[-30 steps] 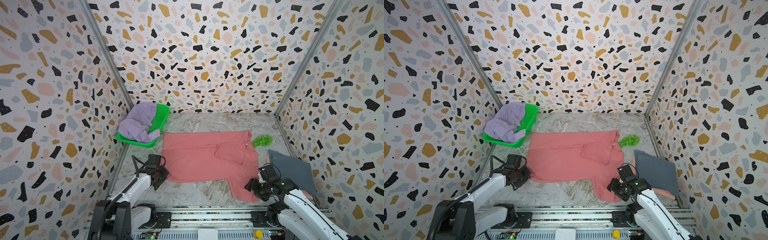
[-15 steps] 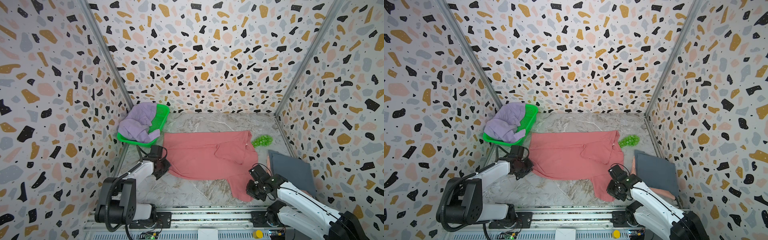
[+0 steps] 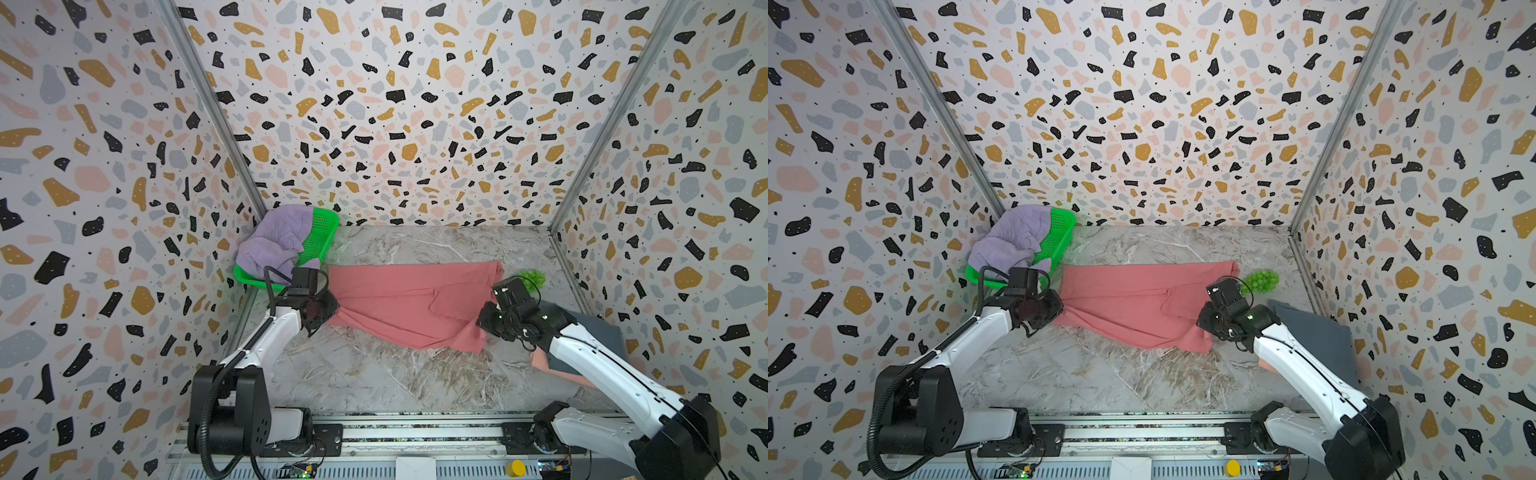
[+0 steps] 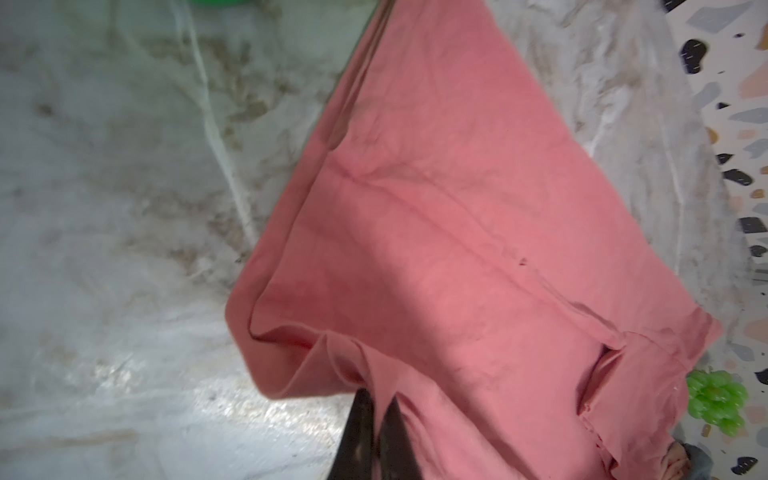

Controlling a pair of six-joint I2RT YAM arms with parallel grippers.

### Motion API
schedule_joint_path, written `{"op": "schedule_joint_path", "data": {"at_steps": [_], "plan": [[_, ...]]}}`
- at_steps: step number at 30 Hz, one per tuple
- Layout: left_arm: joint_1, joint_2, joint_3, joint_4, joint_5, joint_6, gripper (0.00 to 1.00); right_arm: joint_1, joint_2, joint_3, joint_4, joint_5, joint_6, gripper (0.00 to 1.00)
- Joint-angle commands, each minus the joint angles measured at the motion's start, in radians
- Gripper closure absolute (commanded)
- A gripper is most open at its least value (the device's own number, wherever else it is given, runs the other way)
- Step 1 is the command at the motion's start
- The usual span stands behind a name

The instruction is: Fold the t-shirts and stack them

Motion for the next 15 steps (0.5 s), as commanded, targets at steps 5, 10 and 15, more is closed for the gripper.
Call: {"op": "schedule_joint_path", "data": {"at_steps": [5, 10, 15], "plan": [[0.01, 0.157, 0.179, 0.042, -0.008, 0.098, 1.0, -0.207, 0.249, 0.217, 0.231, -0.037, -0.188, 1.0], [0.011, 0.322, 0.277, 0.075, -0.002, 0.118, 1.0, -0.288, 0.498, 0.364, 0.284, -0.151, -0.284, 0.96], [0.028, 0.384, 0.335, 0.101, -0.084, 0.088, 0.8, -0.327, 0.628, 0.448, 0.441, -0.269, -0.28, 0.72]]}}
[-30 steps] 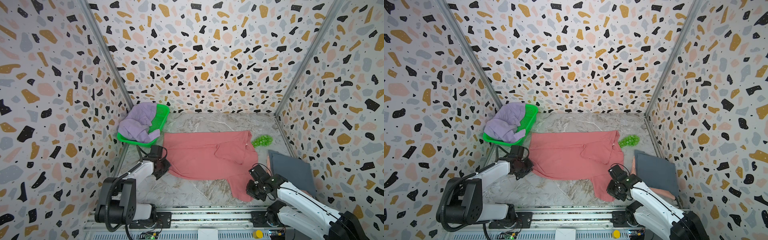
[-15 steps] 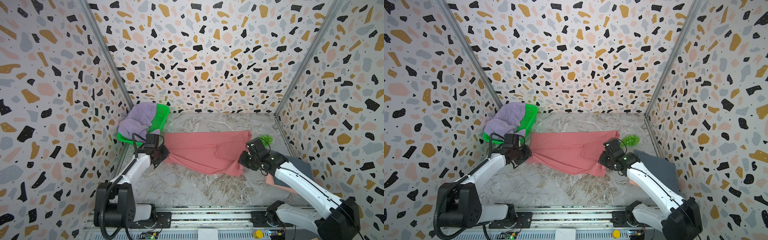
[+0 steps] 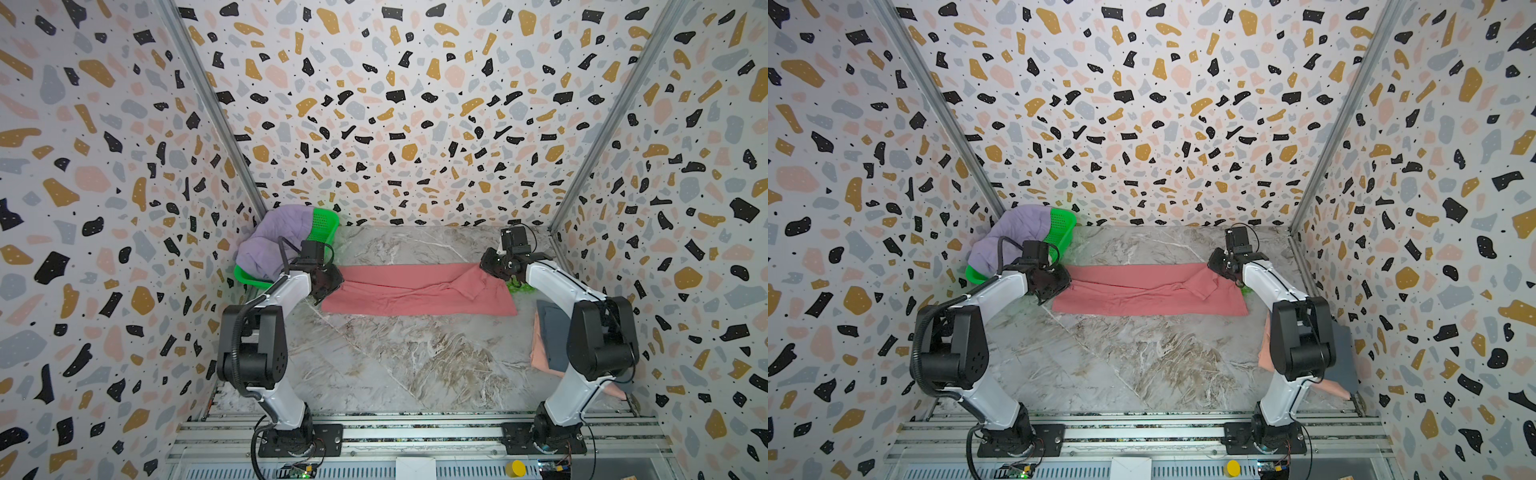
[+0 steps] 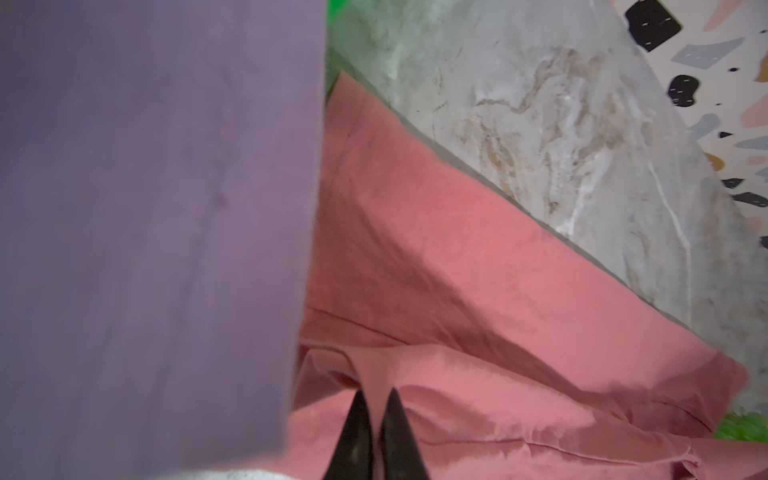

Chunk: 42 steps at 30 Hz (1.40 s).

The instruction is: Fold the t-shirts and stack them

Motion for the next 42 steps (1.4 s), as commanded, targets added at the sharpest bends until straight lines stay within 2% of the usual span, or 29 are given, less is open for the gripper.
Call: {"op": "schedule_joint_path", "data": {"at_steps": [1, 3, 5, 7, 11, 17, 22, 26, 29, 36, 40, 42], "plan": [[0.019, -0.012, 0.04, 0.038, -0.08, -0.016, 0.75, -0.009, -0.007, 0.05, 0.126, -0.093, -0.035, 0.63], [0.024, -0.029, 0.046, 0.039, -0.111, -0.029, 0.68, -0.019, -0.007, 0.084, 0.122, -0.101, -0.045, 0.46], [0.024, -0.056, 0.04, 0.044, -0.145, -0.039, 0.64, -0.024, -0.027, 0.089, 0.093, -0.069, -0.059, 0.43], [0.024, -0.089, 0.032, 0.041, -0.193, -0.045, 0.53, -0.025, -0.066, 0.055, 0.096, -0.05, -0.073, 0.42], [0.024, -0.134, 0.016, 0.045, -0.199, -0.033, 0.48, -0.023, -0.163, -0.05, 0.093, -0.026, -0.052, 0.41], [-0.001, -0.084, 0.035, -0.007, -0.027, 0.034, 0.46, 0.024, -0.238, -0.191, 0.087, -0.043, 0.022, 0.43], [-0.057, -0.075, 0.008, 0.008, 0.02, 0.029, 0.46, 0.059, -0.185, -0.206, 0.04, -0.039, 0.059, 0.39], [-0.061, -0.078, -0.029, 0.053, 0.056, -0.001, 0.45, 0.084, -0.111, -0.165, -0.024, 0.009, 0.079, 0.38], [-0.065, -0.072, -0.022, 0.045, 0.059, 0.009, 0.45, 0.091, -0.073, -0.16, -0.041, -0.019, 0.113, 0.38], [-0.065, -0.052, 0.005, 0.049, 0.062, 0.005, 0.45, 0.114, -0.085, -0.266, 0.076, -0.057, 0.202, 0.38], [-0.065, -0.039, 0.013, 0.05, 0.065, 0.005, 0.45, 0.121, -0.026, -0.231, 0.132, -0.079, 0.204, 0.42], [-0.065, -0.037, 0.018, 0.051, 0.063, 0.005, 0.45, 0.125, 0.003, -0.2, 0.146, -0.077, 0.186, 0.52]]}}
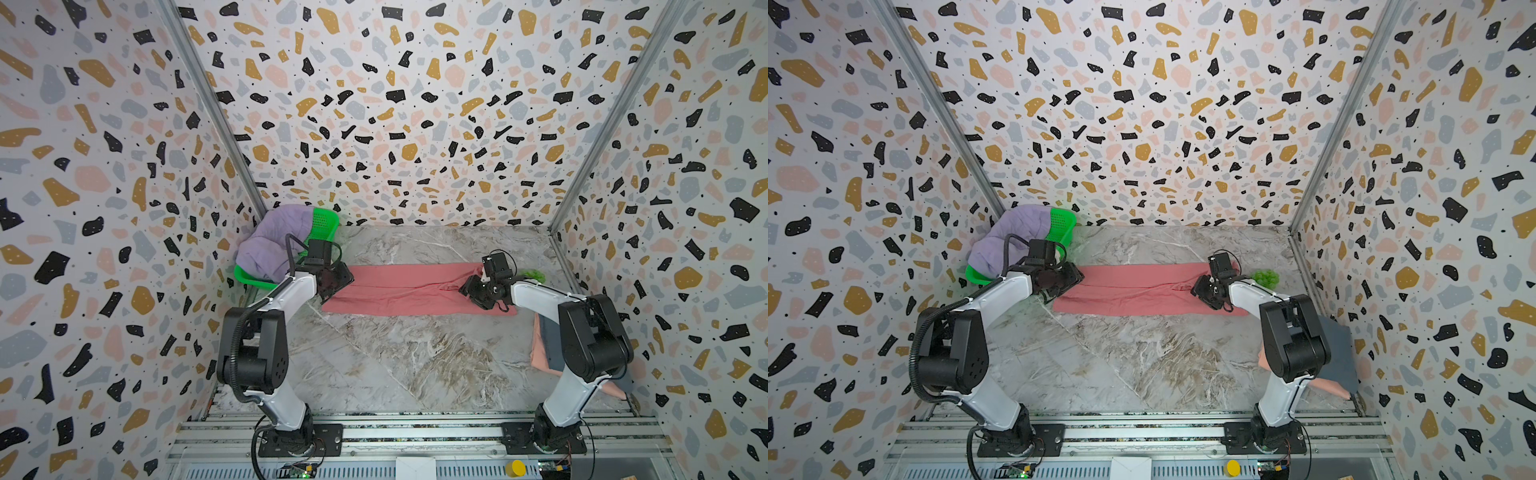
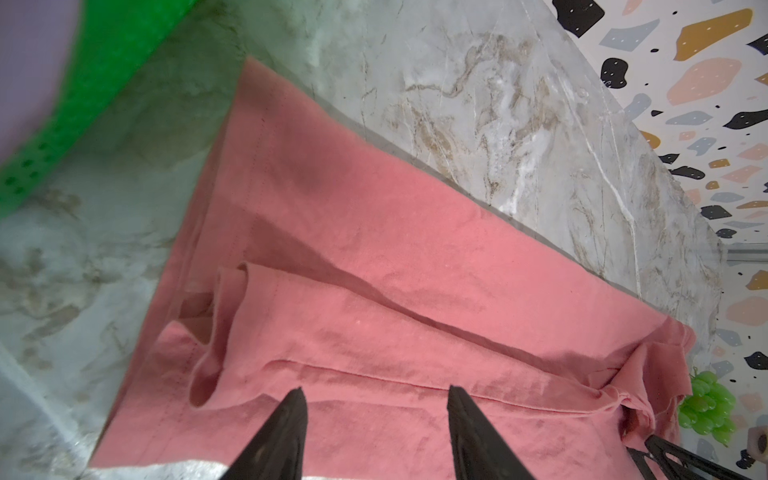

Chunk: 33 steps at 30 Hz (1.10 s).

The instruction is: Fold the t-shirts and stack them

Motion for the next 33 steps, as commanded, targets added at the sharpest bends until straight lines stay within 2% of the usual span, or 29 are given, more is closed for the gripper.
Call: {"op": "schedule_joint_path", "data": {"at_steps": [1, 2, 4, 8, 10, 12, 14, 18, 22, 27, 33], "plan": [[0.001, 0.006, 0.033, 0.017, 0.012, 0.002, 0.45, 0.011, 0.037, 0.069, 0.05, -0.002, -0.005, 0.65], [0.002, 0.007, 0.035, 0.016, 0.013, 0.001, 0.45, 0.014, 0.041, 0.094, 0.053, 0.009, -0.022, 0.74], [0.002, 0.009, 0.033, 0.016, 0.013, 0.003, 0.45, 0.035, 0.042, 0.158, 0.026, 0.09, -0.07, 0.84], [0.002, 0.011, 0.026, 0.019, 0.012, 0.001, 0.45, 0.048, 0.125, 0.331, -0.023, 0.129, -0.176, 0.87], [0.002, 0.013, 0.025, 0.022, 0.017, 0.004, 0.45, 0.048, 0.18, 0.396, -0.025, 0.142, -0.223, 0.78], [0.002, 0.015, 0.027, 0.017, 0.018, 0.011, 0.45, 0.047, 0.232, 0.471, -0.048, 0.129, -0.27, 0.5], [0.002, 0.015, 0.032, 0.004, 0.006, 0.024, 0.45, 0.048, 0.258, 0.521, -0.058, 0.11, -0.319, 0.42], [0.002, 0.006, 0.021, 0.009, 0.0, 0.029, 0.44, 0.055, 0.18, 0.461, 0.033, 0.123, -0.381, 0.4], [0.0, 0.017, 0.028, 0.01, 0.011, 0.051, 0.43, 0.049, 0.087, 0.358, 0.05, 0.192, -0.363, 0.37], [-0.009, 0.064, 0.061, 0.007, 0.033, 0.076, 0.43, 0.029, 0.116, 0.313, 0.019, 0.187, -0.322, 0.38], [-0.029, 0.118, 0.079, 0.045, 0.03, 0.075, 0.43, 0.011, 0.165, 0.29, -0.062, 0.245, -0.254, 0.42]]}}
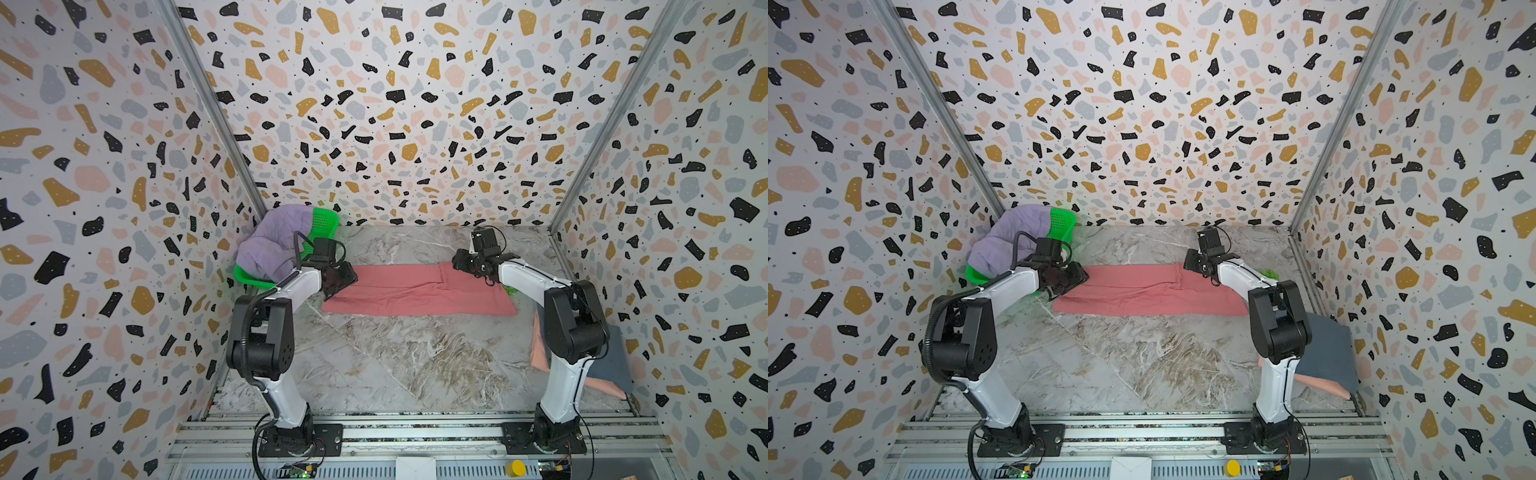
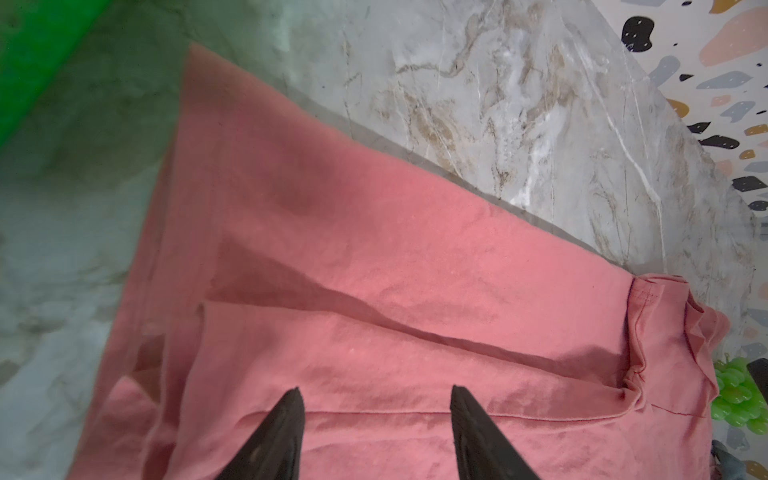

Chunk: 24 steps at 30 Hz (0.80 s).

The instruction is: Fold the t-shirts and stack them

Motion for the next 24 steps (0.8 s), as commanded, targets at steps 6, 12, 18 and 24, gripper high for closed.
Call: {"op": "schedule_joint_path", "data": {"at_steps": [6, 12, 18, 24], "plan": [[-0.008, 0.066, -0.001, 0.044, -0.076, 0.028, 0.43, -0.013, -0.06, -0.152, -0.045, 0.029, 0.083, 0.41], [0.007, 0.057, -0.042, 0.064, -0.132, 0.034, 0.43, 0.029, -0.097, -0.231, 0.007, -0.02, 0.108, 0.41], [0.035, 0.026, -0.028, 0.102, -0.116, 0.06, 0.45, 0.057, -0.043, -0.249, 0.001, -0.039, 0.117, 0.41], [0.037, -0.03, 0.033, -0.037, -0.021, 0.068, 0.44, 0.056, -0.089, -0.272, 0.001, -0.03, 0.091, 0.41]]}}
